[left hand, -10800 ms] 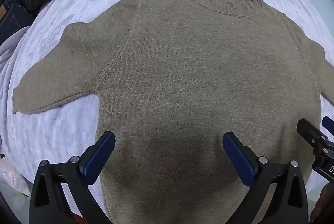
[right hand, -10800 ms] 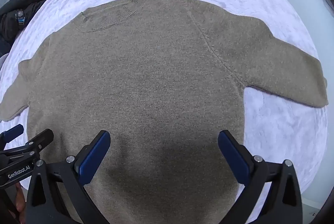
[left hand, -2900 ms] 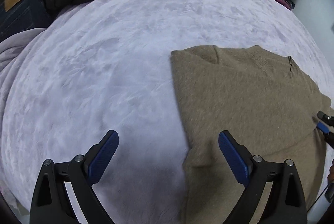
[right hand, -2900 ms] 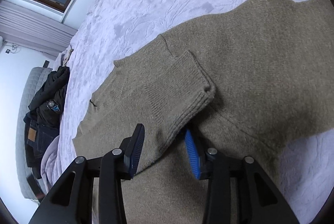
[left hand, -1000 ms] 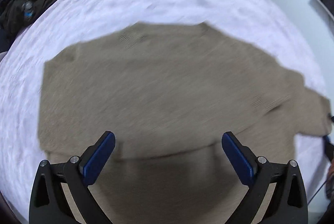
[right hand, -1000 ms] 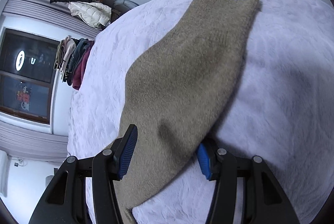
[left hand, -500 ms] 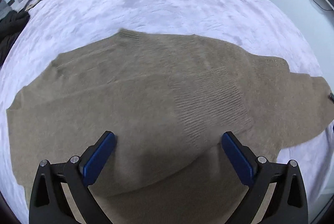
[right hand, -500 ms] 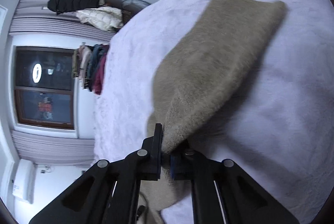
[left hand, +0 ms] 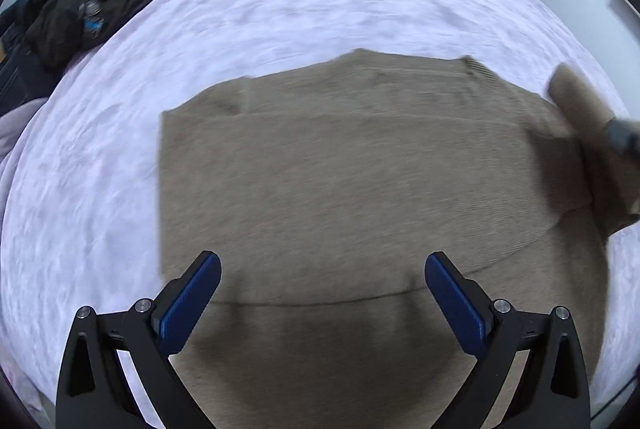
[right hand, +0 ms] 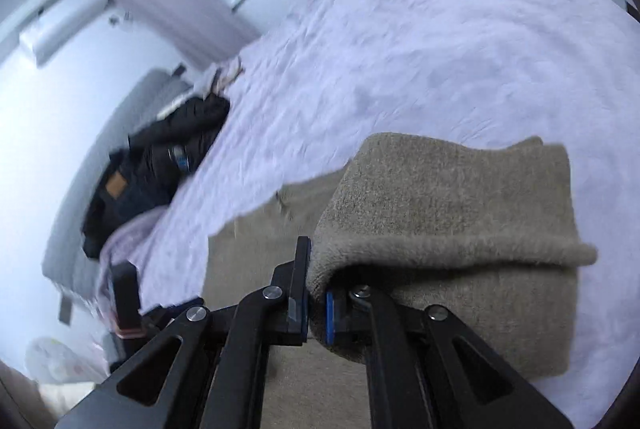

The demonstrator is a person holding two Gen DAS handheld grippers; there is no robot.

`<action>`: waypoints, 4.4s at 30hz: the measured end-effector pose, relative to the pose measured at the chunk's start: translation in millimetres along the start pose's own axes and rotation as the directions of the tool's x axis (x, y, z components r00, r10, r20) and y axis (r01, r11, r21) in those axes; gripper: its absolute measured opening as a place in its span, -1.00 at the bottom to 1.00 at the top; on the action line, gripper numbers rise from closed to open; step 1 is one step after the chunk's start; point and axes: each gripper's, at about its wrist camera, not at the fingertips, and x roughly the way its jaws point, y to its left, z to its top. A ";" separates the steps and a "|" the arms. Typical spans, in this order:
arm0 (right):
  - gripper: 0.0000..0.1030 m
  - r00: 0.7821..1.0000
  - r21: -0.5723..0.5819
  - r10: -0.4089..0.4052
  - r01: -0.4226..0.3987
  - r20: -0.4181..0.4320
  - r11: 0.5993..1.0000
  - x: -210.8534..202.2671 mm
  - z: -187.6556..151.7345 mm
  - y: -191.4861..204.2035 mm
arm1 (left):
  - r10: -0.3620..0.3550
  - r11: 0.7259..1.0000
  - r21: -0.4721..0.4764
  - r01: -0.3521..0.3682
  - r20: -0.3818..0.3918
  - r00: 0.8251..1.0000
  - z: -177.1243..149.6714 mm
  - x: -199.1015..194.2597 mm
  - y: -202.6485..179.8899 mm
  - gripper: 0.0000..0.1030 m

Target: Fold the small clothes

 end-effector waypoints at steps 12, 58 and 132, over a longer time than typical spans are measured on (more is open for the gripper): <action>-0.15 0.994 0.289 -0.094 0.105 -0.052 0.952 56.5 -33.8 -15.9 | 0.017 0.995 -0.096 -0.021 -0.040 0.999 -26.4 3.3 69.1 0.99; -0.18 0.968 0.387 -0.211 0.247 -0.134 0.889 -32.9 -93.5 -81.1 | 0.054 0.997 0.052 -0.050 -0.082 0.995 4.9 28.7 59.7 0.99; 0.74 0.900 0.359 0.185 -0.035 -0.395 0.933 -76.6 -312.8 -34.9 | -0.439 0.885 0.013 0.466 -0.308 0.844 -244.3 -85.1 26.0 0.99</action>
